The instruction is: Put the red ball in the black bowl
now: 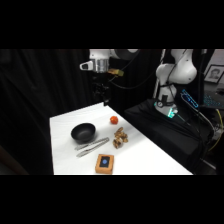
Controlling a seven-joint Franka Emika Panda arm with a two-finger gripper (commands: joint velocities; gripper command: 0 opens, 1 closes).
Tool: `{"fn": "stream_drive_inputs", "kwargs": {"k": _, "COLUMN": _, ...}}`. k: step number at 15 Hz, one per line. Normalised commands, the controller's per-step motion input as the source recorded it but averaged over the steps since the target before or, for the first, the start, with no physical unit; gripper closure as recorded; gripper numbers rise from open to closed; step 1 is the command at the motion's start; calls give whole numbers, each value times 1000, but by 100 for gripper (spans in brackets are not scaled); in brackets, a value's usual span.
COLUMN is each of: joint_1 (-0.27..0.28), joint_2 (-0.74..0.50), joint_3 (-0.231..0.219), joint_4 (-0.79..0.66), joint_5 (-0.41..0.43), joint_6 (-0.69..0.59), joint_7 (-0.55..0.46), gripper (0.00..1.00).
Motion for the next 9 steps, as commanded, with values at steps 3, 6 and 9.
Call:
{"fn": "stream_drive_inputs", "kwargs": {"k": 3, "joint_1": -15, "joint_2": -23, "joint_3": -3, "joint_4": 18, "joint_5": -24, "joint_6": 10, "joint_7": 33, "gripper": 0}}
{"fn": "stream_drive_inputs", "kwargs": {"k": 6, "joint_1": -34, "joint_2": -139, "joint_3": -24, "joint_4": -93, "joint_5": -12, "joint_6": 74, "joint_7": -8, "gripper": 0}}
{"fn": "stream_drive_inputs", "kwargs": {"k": 9, "joint_1": -53, "joint_2": -177, "joint_3": -55, "joint_4": -215, "joint_5": 18, "joint_6": 158, "joint_7": -61, "gripper": 0}}
